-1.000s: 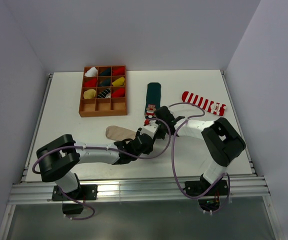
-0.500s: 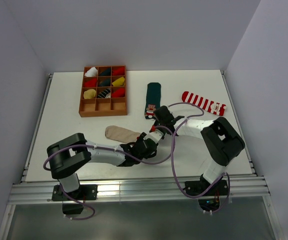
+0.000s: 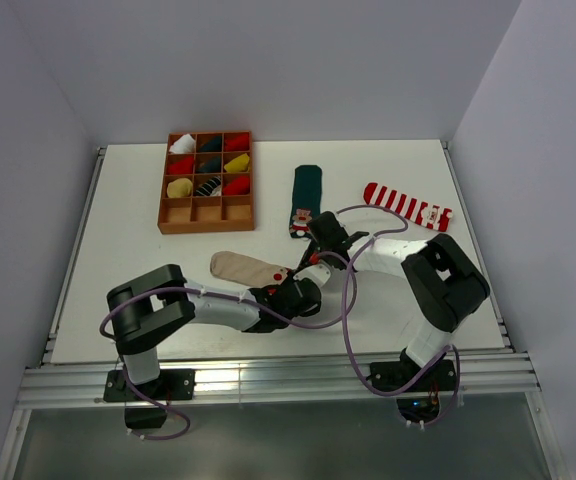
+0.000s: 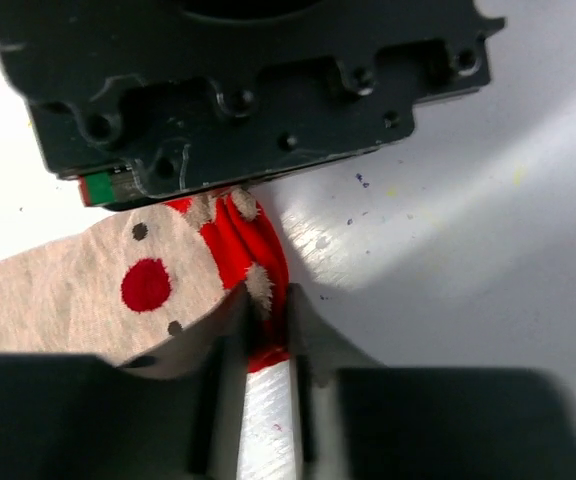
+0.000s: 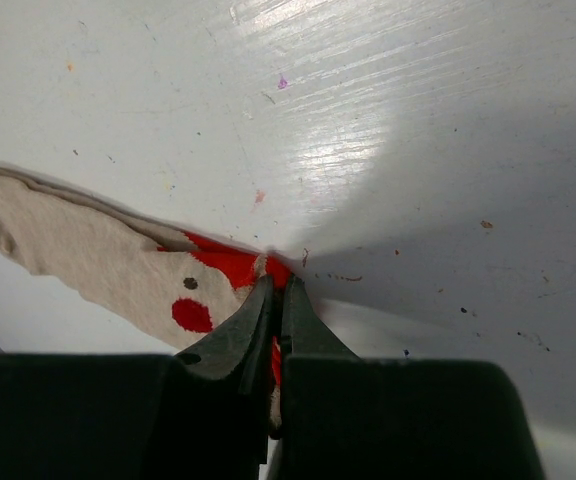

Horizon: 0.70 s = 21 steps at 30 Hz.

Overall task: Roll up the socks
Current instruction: Roll the sock at the center of the board.

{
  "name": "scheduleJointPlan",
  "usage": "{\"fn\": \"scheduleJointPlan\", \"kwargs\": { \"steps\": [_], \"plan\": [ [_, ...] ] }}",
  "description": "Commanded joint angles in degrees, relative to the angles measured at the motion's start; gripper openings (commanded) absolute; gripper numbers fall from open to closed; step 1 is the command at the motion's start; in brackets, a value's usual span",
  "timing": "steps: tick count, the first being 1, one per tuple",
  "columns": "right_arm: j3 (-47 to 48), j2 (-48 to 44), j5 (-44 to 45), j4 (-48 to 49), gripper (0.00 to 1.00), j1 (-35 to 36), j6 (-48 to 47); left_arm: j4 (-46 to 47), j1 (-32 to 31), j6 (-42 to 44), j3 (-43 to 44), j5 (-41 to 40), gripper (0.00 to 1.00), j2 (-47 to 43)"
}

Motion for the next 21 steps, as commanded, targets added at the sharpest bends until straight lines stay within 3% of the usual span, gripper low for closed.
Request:
{"fn": "scheduleJointPlan", "kwargs": {
  "steps": [1, 2, 3, 10, 21],
  "plan": [
    [1.6, 0.0, 0.7, -1.9, 0.0, 0.0, -0.7, -3.1, -0.8, 0.3, 1.0, 0.0, 0.16, 1.0],
    [1.6, -0.2, 0.7, -2.0, 0.0, -0.1, -0.8, -3.3, -0.8, 0.0, 1.0, 0.1, 0.04, 0.9],
    [1.5, -0.4, 0.7, -1.8, 0.0, -0.4, -0.7, -3.5, -0.8, -0.4, 1.2, 0.1, 0.0, 0.9],
    [0.5, -2.3, -0.3, 0.9, 0.03, -0.6, -1.4, -6.3, -0.7, -4.3, 2.3, -0.2, 0.0, -0.5],
    [-5.8, -11.0, -0.4, 11.9, 0.32, -2.5, -0.8, -5.1, 7.6, -18.0, -2.6, 14.8, 0.0, -11.7]
  ]
}}
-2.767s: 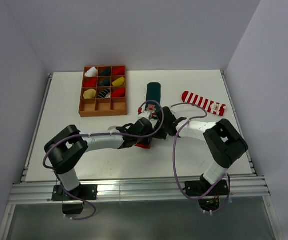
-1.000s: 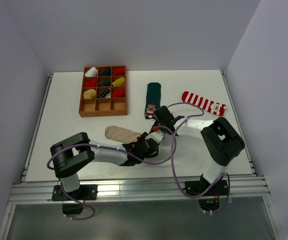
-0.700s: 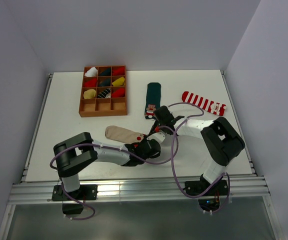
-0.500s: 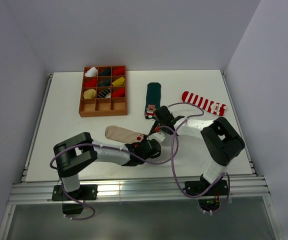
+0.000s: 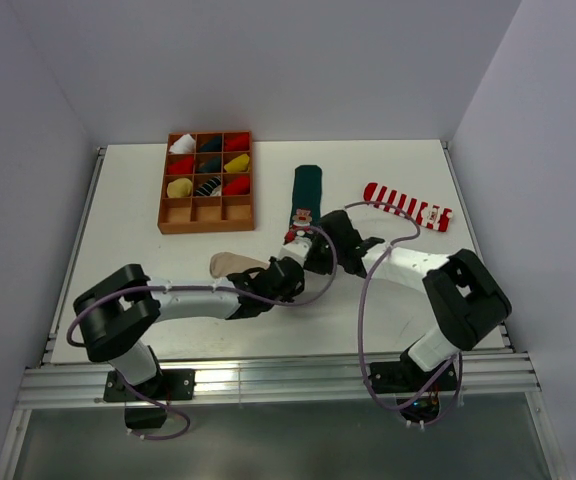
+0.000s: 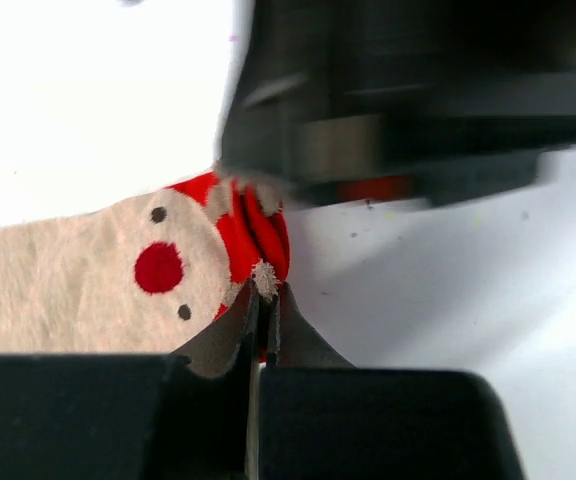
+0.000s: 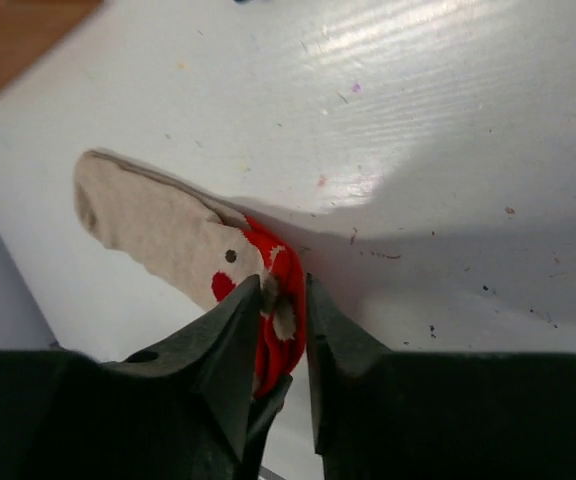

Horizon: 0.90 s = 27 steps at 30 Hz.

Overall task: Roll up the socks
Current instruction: Roll the sock at the center of the board.

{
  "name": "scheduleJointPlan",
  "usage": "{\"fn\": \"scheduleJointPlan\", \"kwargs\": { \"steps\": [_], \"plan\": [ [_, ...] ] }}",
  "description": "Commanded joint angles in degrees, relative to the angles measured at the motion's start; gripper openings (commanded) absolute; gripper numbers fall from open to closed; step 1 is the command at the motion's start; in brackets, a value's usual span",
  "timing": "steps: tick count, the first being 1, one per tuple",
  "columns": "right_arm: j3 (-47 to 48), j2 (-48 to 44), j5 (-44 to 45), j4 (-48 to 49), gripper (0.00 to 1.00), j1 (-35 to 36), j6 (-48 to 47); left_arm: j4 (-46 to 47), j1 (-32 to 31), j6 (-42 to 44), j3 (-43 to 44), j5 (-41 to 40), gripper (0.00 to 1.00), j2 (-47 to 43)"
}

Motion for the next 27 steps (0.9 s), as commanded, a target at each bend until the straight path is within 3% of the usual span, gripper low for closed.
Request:
{"fn": "scheduleJointPlan", "kwargs": {
  "steps": [1, 7, 16, 27],
  "plan": [
    [-1.9, -4.8, 1.4, 6.8, 0.34, -1.3, 0.6, 0.4, 4.3, -8.1, -3.0, 8.2, 0.0, -4.6],
    [-5.5, -8.0, 2.1, 11.6, 0.46, -1.7, 1.5, 4.7, 10.7, -14.2, -7.4, 19.0, 0.0, -6.0],
    [-10.6, -7.7, 0.1, 18.9, 0.45, -1.5, 4.4, 10.3, 16.0, -25.5, -12.8, 27.0, 0.0, -6.3],
    [-12.2, -3.6, -1.9, 23.2, 0.42, 1.0, 3.8, 26.2, 24.3, -39.8, -26.4, 34.6, 0.0, -8.6]
  ]
}}
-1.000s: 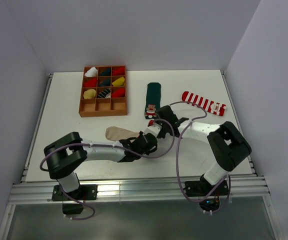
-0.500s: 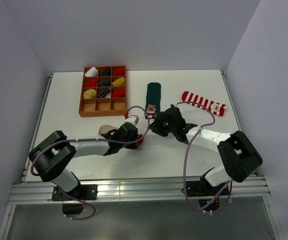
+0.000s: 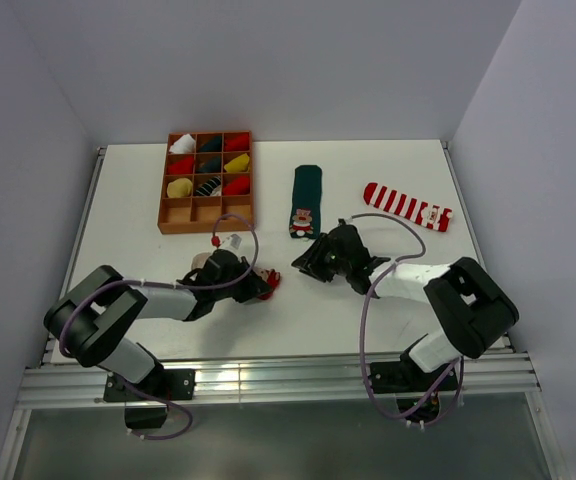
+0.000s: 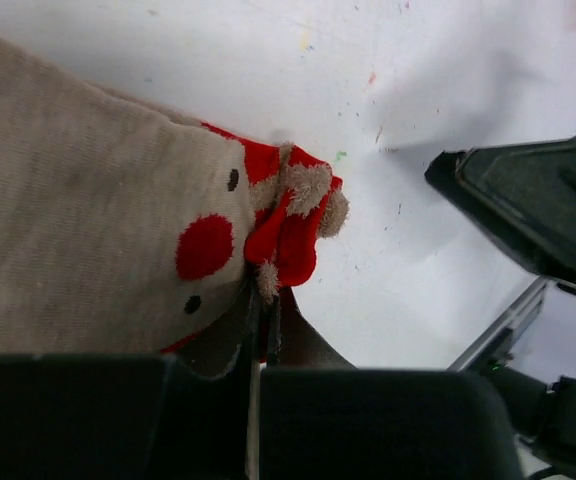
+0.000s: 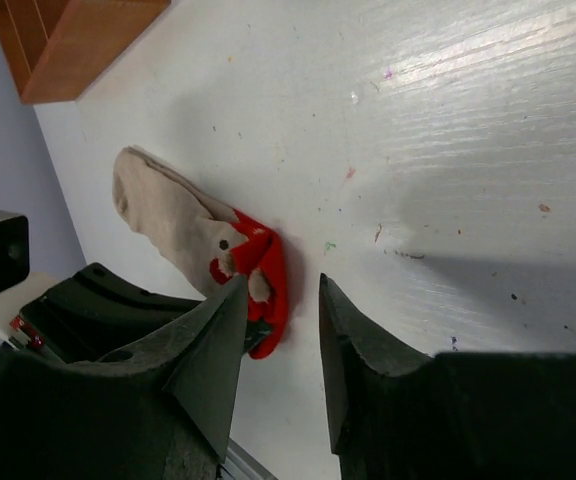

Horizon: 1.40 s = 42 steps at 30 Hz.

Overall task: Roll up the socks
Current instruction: Roll the sock at the center of the board.

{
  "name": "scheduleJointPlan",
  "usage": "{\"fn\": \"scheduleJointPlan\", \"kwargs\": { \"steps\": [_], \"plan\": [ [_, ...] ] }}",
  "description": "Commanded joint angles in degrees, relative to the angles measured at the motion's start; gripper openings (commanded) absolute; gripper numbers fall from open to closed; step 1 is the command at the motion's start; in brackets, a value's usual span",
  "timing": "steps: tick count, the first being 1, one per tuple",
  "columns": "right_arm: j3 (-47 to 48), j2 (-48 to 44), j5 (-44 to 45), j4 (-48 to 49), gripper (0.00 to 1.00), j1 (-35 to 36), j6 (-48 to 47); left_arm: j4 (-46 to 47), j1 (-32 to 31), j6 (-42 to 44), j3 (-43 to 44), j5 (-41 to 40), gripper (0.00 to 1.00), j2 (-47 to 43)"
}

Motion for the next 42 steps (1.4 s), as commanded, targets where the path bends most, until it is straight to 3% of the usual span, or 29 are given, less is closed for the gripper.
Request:
{"fn": "scheduleJointPlan", "kwargs": {
  "steps": [1, 13, 25, 38, 42],
  "plan": [
    [0.5, 1.4, -0.3, 3.2, 0.41, 1.2, -0.9, 3.5, 1.7, -5.5, -3.3, 1.8, 0.0, -1.8],
    [5.6, 6.5, -1.1, 2.5, 0.2, 4.8, -2.3, 10.6, 4.4, -10.1, -7.3, 5.6, 0.0, 0.7],
    [10.7, 12.1, -2.8, 1.9, 0.1, 7.6, -3.1, 11.3, 5.4, -11.3, -8.5, 5.9, 0.0, 1.6],
    [13.7, 13.5, -2.7, -0.3, 0.07, 8.7, -3.8, 14.5, 6.8, -12.9, -10.0, 7.5, 0.0, 3.7],
    [13.1, 9.3, 3.3, -5.1, 0.1, 8.7, -6.1, 14.8, 7.1, -13.5, -10.8, 7.4, 0.0, 3.3]
  ]
}}
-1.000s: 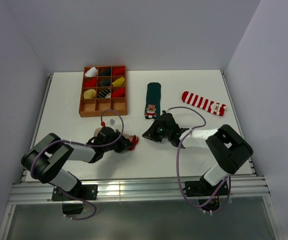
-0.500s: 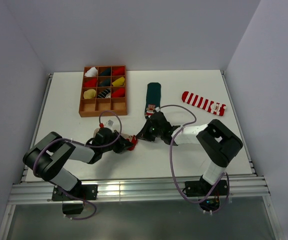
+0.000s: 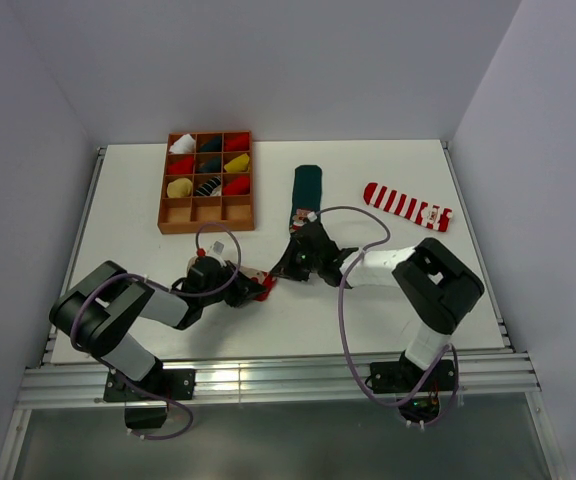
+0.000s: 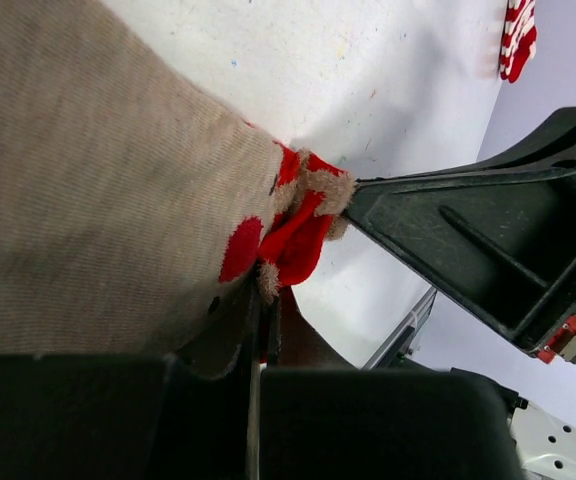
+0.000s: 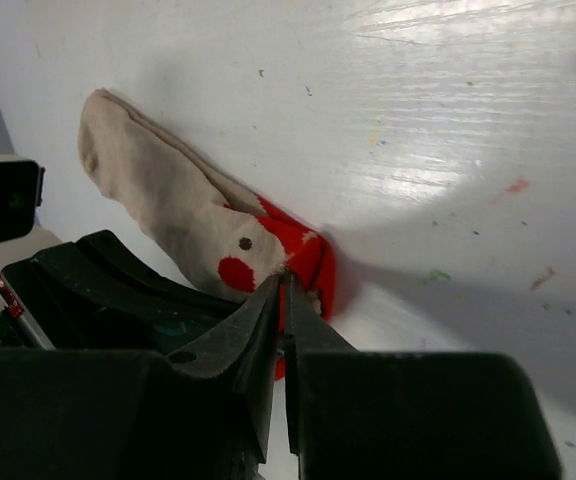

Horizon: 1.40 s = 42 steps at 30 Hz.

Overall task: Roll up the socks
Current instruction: Roll the sock at the center of the board.

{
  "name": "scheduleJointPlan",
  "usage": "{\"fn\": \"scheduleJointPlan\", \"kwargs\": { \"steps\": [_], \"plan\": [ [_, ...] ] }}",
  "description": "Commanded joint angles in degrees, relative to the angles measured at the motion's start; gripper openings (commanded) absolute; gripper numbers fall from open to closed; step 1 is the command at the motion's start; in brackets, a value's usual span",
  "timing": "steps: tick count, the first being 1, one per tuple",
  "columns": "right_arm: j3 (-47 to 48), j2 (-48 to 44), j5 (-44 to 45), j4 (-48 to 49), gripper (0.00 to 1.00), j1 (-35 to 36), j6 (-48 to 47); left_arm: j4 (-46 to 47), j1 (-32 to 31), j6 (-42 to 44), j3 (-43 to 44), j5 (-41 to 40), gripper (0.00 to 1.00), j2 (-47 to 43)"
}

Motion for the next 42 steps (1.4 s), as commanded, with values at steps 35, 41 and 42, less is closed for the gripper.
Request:
{"fn": "scheduleJointPlan", "kwargs": {
  "steps": [35, 41, 42],
  "plan": [
    [-1.7, 0.7, -1.0, 4.1, 0.22, 0.8, -0.1, 4.0, 2.5, -3.4, -4.2, 1.4, 0.0, 5.0],
    [-1.4, 1.1, -1.9, 4.9, 0.24, 0.8, -0.5, 3.9, 2.5, -3.4, -3.9, 1.5, 0.0, 5.5],
    [-1.3, 1.1, -1.9, 5.2, 0.24, 0.8, -0.5, 3.9, 2.5, -3.4, -4.0, 1.5, 0.0, 5.5]
  ]
}}
